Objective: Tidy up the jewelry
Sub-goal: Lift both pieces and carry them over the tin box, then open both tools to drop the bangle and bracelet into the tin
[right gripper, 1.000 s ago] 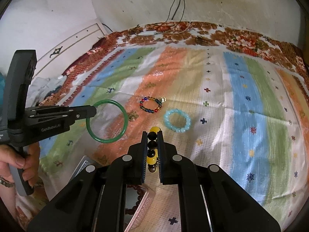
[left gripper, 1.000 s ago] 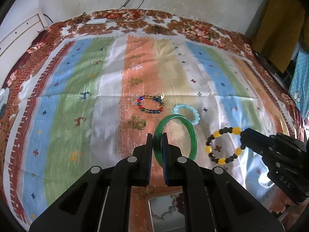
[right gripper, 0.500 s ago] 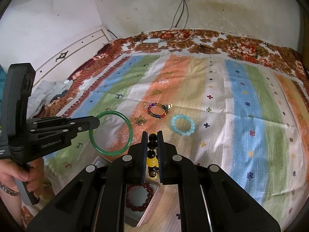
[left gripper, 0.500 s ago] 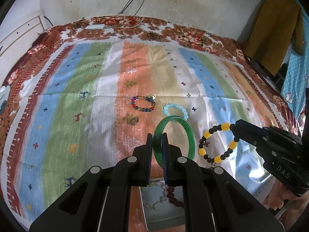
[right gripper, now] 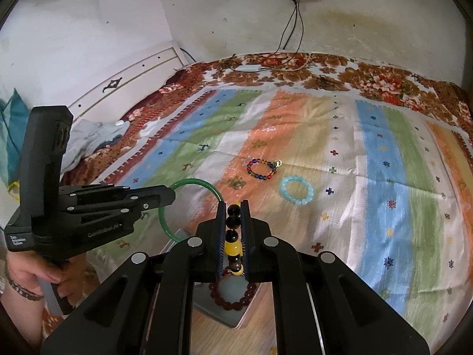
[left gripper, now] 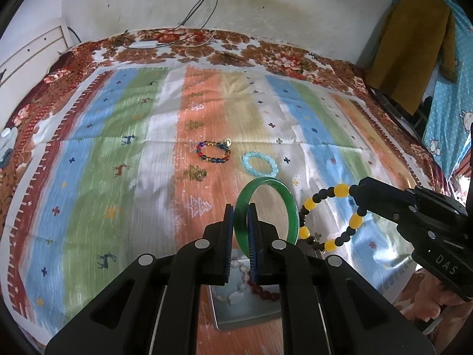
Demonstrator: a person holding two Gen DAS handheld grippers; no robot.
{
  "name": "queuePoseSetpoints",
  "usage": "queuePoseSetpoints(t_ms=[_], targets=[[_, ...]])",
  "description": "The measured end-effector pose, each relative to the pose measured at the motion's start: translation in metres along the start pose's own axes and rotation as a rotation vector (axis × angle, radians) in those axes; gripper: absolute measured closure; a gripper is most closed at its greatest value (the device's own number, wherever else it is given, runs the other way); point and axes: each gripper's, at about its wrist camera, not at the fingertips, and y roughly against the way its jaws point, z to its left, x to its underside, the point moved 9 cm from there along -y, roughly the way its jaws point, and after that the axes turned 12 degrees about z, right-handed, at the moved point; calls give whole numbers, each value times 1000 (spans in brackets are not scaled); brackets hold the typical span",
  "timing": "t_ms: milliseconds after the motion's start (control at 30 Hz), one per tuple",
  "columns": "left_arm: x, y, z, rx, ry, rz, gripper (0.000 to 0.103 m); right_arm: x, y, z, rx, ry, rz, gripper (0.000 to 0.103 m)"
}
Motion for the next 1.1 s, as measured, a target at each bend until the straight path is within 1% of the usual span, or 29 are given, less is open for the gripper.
queuePoseSetpoints(t_ms=[267,400,467,533,567,600,633,700,833,900,933,1000,1033,1100], targets=[[18,10,-5,8,-2,-13,94,14,7,11,-4,17,7,93],[24,11,-7,-1,-5,-10,94,23,4,17,-21,32,28,93],[29,9,-8,-9,-12,5,93,26,2,18,-14,29,33,93],[33,4,-9,4,-19,34,92,29,0,19,-20,29,41,93],[34,3,-7,12,-11,47,91,30,0,19,-13,29,40,93],[35,3,-5,11,0,42,91,31,0,20,-10,35,45,92],[33,5,-3,9,8,35,91,32,0,20,-4,39,46,91],[31,8,0,20,25,25,85,31,-1,19,6,37,48,81],[30,7,9,9,56,25,84,32,-1,16,13,27,52,79],[31,4,10,1,58,33,83,33,-3,14,12,21,57,75],[31,3,10,-1,58,36,81,33,-4,13,13,19,59,71],[31,2,11,-9,55,39,76,33,-5,11,14,14,62,62],[30,1,11,-12,52,40,76,33,-6,11,14,10,62,61],[30,1,11,-15,53,39,68,33,-7,8,16,0,65,61]])
